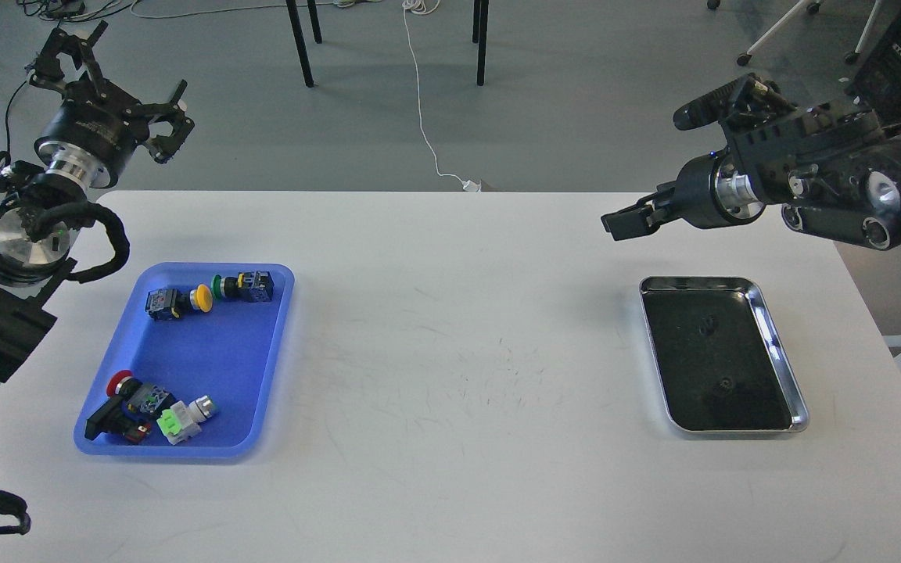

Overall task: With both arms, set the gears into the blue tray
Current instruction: 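Move the right gripper over the metal tray, then grasp a small black ring on the metal tray with the right gripper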

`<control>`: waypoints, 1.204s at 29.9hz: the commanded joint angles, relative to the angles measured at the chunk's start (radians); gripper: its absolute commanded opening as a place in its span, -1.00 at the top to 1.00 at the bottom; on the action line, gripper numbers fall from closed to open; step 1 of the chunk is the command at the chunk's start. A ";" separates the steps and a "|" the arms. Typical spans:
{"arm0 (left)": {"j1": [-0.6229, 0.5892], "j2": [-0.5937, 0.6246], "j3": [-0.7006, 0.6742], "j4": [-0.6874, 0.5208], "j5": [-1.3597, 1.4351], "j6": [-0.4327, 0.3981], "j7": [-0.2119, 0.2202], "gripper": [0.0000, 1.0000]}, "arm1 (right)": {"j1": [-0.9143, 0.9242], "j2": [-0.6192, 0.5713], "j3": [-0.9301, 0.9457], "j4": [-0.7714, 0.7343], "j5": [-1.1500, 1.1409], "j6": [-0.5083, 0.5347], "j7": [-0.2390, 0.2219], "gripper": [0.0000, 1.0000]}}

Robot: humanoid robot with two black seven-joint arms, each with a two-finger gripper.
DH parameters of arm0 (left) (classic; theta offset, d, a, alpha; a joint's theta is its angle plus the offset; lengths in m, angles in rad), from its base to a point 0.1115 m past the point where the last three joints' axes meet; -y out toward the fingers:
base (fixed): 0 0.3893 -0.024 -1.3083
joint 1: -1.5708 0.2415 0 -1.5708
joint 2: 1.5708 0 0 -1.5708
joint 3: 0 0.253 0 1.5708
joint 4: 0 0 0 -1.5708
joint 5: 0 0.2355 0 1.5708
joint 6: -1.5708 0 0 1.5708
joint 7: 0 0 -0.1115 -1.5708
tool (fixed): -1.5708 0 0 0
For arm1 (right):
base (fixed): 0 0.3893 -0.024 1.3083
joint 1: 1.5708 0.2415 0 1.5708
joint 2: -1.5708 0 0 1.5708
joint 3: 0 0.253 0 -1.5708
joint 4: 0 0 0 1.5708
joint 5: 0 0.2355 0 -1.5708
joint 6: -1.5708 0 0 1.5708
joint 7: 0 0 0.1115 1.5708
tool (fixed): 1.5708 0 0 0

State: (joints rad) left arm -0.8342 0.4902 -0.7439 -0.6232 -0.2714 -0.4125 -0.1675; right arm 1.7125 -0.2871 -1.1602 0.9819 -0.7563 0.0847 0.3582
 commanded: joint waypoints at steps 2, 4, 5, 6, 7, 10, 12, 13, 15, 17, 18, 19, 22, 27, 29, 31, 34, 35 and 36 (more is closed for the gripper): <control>0.000 0.002 0.000 -0.006 0.000 0.003 -0.001 -0.96 | -0.097 0.013 -0.094 -0.015 0.005 -0.022 -0.010 -0.98; 0.001 0.004 0.000 -0.006 0.000 0.003 -0.001 -0.96 | -0.138 0.009 -0.105 -0.031 0.005 -0.039 -0.016 -0.97; 0.003 0.004 0.000 -0.006 0.000 0.001 -0.001 -0.96 | -0.164 0.008 -0.110 -0.040 0.005 -0.040 -0.027 -0.93; 0.004 0.005 0.000 -0.006 0.000 0.001 -0.003 -0.96 | -0.183 0.008 -0.111 -0.042 0.005 -0.040 -0.040 -0.86; 0.004 0.005 0.000 -0.006 0.000 0.001 -0.003 -0.96 | -0.192 0.006 -0.111 -0.039 0.006 -0.040 -0.054 -0.83; 0.007 0.004 0.000 -0.006 0.000 0.001 -0.003 -0.96 | -0.206 0.006 -0.111 -0.037 0.008 -0.040 -0.080 -0.60; 0.009 0.004 0.000 -0.006 0.000 0.001 -0.003 -0.96 | -0.209 0.005 -0.111 -0.038 0.008 -0.040 -0.084 -0.47; 0.009 0.004 0.000 -0.006 0.000 0.001 -0.003 -0.96 | -0.211 0.005 -0.111 -0.040 0.008 -0.040 -0.090 -0.41; 0.009 0.004 0.000 -0.006 0.000 0.001 -0.003 -0.96 | -0.211 0.005 -0.111 -0.040 0.008 -0.040 -0.103 -0.34; 0.010 0.004 0.001 -0.006 0.000 0.003 -0.003 -0.96 | -0.214 0.005 -0.110 -0.040 0.009 -0.040 -0.107 -0.33; 0.010 0.004 0.001 -0.006 0.000 0.003 -0.004 -0.96 | -0.217 0.005 -0.108 -0.040 0.009 -0.040 -0.108 -0.32; 0.010 0.005 0.001 -0.006 0.000 0.003 -0.004 -0.96 | -0.225 0.005 -0.108 -0.042 0.009 -0.040 -0.108 -0.30; 0.012 0.005 0.001 -0.006 0.000 0.001 -0.004 -0.96 | -0.241 0.005 -0.108 -0.046 0.015 -0.040 -0.110 -0.25; 0.014 0.010 0.001 -0.006 0.000 0.003 -0.004 -0.96 | -0.261 0.000 -0.105 -0.066 0.020 -0.040 -0.123 -0.23; 0.014 0.008 0.001 -0.006 0.000 0.003 -0.004 -0.96 | -0.278 0.000 -0.099 -0.083 0.022 -0.043 -0.123 -0.21; 0.014 0.008 0.008 -0.006 0.000 0.004 -0.004 -0.96 | -0.286 0.000 -0.093 -0.092 0.022 -0.046 -0.122 -0.08; 0.012 0.010 0.020 -0.006 0.000 0.003 -0.007 -0.96 | -0.289 0.000 -0.063 -0.091 0.023 -0.057 -0.122 0.27; 0.012 0.010 0.020 -0.006 0.000 0.004 -0.007 -0.96 | -0.289 -0.001 -0.058 -0.091 0.023 -0.057 -0.122 0.38; 0.014 0.010 0.020 -0.006 0.000 0.004 -0.010 -0.96 | -0.289 -0.001 -0.056 -0.092 0.023 -0.057 -0.122 0.47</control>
State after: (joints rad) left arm -0.8208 0.4995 -0.7270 -0.6290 -0.2715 -0.4082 -0.1723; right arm 1.4249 -0.2872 -1.2311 0.8914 -0.7337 0.0308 0.2354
